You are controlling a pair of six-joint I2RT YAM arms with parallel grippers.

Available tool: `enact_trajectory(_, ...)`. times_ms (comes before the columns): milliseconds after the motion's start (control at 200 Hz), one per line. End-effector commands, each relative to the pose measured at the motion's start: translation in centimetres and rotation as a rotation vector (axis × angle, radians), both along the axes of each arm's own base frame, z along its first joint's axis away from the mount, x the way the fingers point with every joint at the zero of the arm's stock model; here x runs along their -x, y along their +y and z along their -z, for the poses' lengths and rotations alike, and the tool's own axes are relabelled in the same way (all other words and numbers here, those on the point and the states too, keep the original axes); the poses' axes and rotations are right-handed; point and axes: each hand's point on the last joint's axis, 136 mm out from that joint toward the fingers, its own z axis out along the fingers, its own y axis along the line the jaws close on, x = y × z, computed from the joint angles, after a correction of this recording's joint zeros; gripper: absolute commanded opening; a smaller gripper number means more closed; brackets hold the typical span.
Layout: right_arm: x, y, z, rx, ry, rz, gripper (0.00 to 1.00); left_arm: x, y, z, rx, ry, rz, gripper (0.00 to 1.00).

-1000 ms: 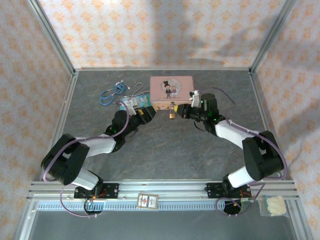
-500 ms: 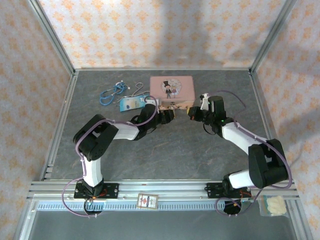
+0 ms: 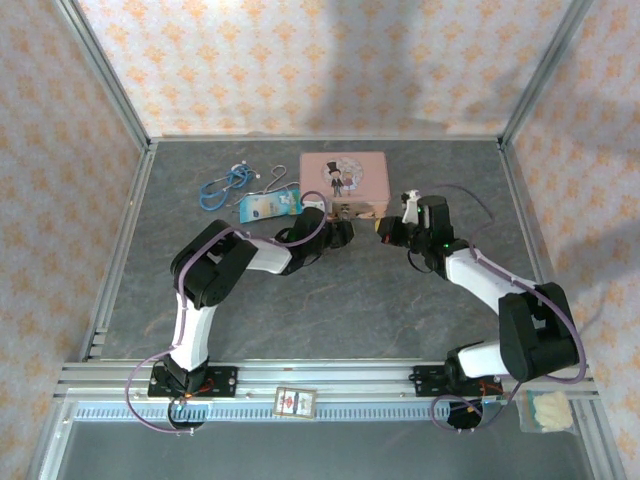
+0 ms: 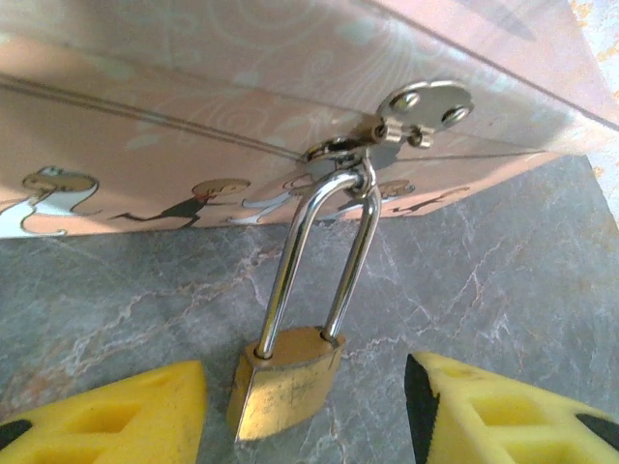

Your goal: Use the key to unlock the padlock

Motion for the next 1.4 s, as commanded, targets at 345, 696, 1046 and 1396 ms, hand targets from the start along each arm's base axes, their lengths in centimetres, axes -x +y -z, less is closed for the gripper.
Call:
enact_trajectory(345,0.3,-0.4,-0.4,-0.022,-0.024,0.021,0.00,-0.6,-1.9,3.2,0.014,0.052,0.038,0.24)
enact_trajectory(696,1.5,0.2,4.0,-0.145,0.085,0.042,0.00,-0.9,-2.2,1.4,0.177,0.057,0.027,0.02)
enact_trajectory(1046,1.7,1.8,5.6,-0.318,0.162,0.008,0.00,0.1,-1.9,-3.1,0.507,0.092,0.028,0.00)
enact_trajectory(1396,1.3,3.4,5.7,-0.467,0.203,-0.087,0.00,1.1,-1.9,-6.4,0.732,0.093,0.053,0.00)
